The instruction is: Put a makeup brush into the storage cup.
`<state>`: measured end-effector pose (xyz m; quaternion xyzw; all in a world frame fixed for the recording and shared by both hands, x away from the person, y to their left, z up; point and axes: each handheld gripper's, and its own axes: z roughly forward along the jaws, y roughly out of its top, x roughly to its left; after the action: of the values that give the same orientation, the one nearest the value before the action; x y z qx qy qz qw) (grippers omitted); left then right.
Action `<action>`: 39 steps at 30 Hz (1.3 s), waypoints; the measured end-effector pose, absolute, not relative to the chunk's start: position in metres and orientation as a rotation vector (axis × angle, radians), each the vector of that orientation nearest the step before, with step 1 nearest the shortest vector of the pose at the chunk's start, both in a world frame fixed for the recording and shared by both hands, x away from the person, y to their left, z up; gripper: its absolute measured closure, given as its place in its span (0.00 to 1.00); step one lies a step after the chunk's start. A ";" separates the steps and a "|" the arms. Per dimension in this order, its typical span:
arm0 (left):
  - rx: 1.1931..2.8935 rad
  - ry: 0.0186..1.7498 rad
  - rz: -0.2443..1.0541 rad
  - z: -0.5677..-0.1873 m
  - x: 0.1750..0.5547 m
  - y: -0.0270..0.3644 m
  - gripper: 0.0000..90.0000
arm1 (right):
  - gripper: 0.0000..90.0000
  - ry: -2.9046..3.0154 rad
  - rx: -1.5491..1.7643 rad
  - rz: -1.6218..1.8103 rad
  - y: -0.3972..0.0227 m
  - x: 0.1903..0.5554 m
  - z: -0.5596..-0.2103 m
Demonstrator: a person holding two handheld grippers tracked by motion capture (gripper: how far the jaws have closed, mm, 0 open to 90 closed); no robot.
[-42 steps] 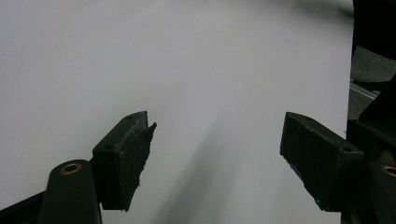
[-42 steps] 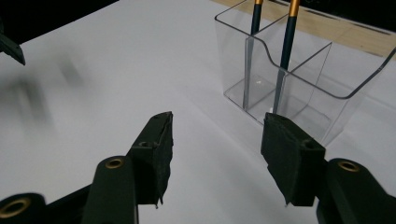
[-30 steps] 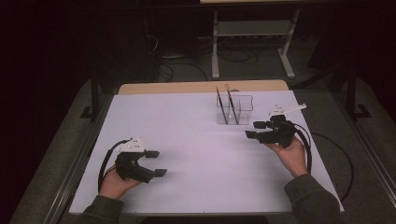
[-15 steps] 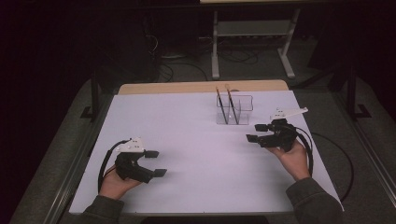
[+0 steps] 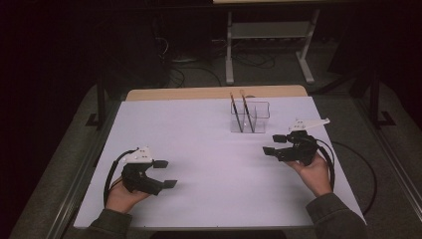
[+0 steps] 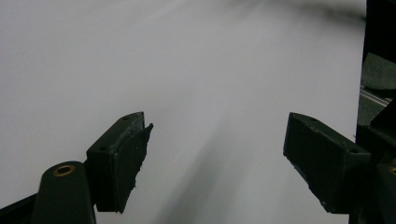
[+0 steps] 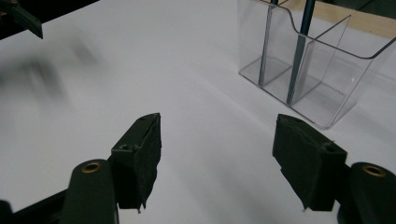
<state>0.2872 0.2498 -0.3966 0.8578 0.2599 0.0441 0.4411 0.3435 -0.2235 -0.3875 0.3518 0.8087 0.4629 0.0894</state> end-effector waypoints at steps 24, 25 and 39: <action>2.090 0.690 0.190 -0.395 0.281 0.255 0.21 | 0.25 2.348 1.081 1.371 -0.235 0.314 -0.399; 2.089 0.691 0.193 -0.395 0.280 0.255 0.21 | 0.25 2.347 1.078 1.370 -0.235 0.313 -0.400; 2.056 0.723 0.247 -0.394 0.271 0.261 0.21 | 0.21 2.323 1.097 1.359 -0.236 0.298 -0.408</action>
<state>0.2713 0.2609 -0.3944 0.8339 0.2934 0.1001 0.4567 0.2982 -0.2365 -0.4081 0.3748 0.7938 0.4644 0.1171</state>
